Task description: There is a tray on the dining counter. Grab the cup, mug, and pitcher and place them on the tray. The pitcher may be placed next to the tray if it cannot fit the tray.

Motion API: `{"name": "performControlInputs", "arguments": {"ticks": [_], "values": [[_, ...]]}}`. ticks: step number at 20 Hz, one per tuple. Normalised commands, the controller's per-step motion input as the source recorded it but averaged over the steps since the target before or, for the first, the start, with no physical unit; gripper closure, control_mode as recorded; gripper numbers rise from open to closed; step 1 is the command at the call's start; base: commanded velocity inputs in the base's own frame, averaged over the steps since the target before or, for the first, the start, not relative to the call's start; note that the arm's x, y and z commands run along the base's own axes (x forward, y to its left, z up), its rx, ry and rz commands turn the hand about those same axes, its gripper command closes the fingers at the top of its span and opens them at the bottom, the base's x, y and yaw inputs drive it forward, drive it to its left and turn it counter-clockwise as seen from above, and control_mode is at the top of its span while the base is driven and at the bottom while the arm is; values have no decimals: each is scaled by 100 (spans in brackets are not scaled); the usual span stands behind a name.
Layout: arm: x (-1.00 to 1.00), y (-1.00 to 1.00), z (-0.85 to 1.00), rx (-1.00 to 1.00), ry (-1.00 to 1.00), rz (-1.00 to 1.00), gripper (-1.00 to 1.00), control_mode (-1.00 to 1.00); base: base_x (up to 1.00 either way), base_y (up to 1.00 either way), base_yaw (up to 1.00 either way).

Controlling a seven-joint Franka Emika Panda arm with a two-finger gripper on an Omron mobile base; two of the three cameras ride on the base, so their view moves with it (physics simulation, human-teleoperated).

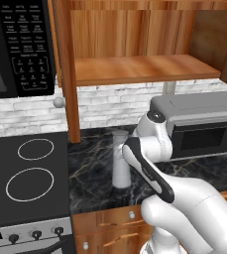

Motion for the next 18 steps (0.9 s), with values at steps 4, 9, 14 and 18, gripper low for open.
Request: {"name": "performControlInputs", "arguments": {"ticks": [4,9,14,18], "values": [[0,0,4,0,-8,0,100,-100,0,0,0],[0,0,24,0,-11,0,100,-100,0,0,0],[-19,0,28,0,-15,0,100,-100,0,0,0],[-30,0,38,0,-18,0,100,-100,0,0,0]]}}
